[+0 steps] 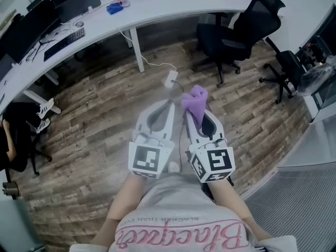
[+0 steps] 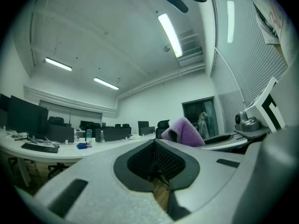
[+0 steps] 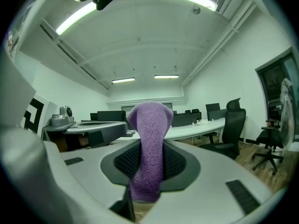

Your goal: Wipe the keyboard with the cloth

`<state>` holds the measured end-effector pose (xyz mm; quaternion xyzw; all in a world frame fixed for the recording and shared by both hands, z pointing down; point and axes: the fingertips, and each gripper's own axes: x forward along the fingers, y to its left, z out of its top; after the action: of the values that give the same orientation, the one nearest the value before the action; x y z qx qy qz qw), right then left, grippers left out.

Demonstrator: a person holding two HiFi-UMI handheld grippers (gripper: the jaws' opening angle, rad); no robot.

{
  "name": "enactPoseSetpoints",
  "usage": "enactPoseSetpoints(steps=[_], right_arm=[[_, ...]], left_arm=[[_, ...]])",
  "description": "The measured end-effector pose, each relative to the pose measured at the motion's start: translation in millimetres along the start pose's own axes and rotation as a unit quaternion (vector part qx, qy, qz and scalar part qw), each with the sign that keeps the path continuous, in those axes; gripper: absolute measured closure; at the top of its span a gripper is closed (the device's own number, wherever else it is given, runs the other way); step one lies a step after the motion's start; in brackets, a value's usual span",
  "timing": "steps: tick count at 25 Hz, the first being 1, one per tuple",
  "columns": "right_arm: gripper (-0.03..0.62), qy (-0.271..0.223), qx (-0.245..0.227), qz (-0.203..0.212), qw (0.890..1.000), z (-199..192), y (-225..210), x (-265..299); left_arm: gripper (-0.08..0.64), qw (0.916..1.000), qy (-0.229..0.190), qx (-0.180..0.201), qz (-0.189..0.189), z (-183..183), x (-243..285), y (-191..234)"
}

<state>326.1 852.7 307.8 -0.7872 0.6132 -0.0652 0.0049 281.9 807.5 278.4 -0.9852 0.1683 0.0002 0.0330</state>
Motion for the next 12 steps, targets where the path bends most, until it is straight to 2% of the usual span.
enactPoseSetpoints(steps=[12], right_arm=[[0.494,0.002,-0.004,0.114,0.994,-0.4,75.7,37.2]], left_arm=[[0.554,0.9935,0.009,0.009,0.113,-1.8,-55.2,67.3]])
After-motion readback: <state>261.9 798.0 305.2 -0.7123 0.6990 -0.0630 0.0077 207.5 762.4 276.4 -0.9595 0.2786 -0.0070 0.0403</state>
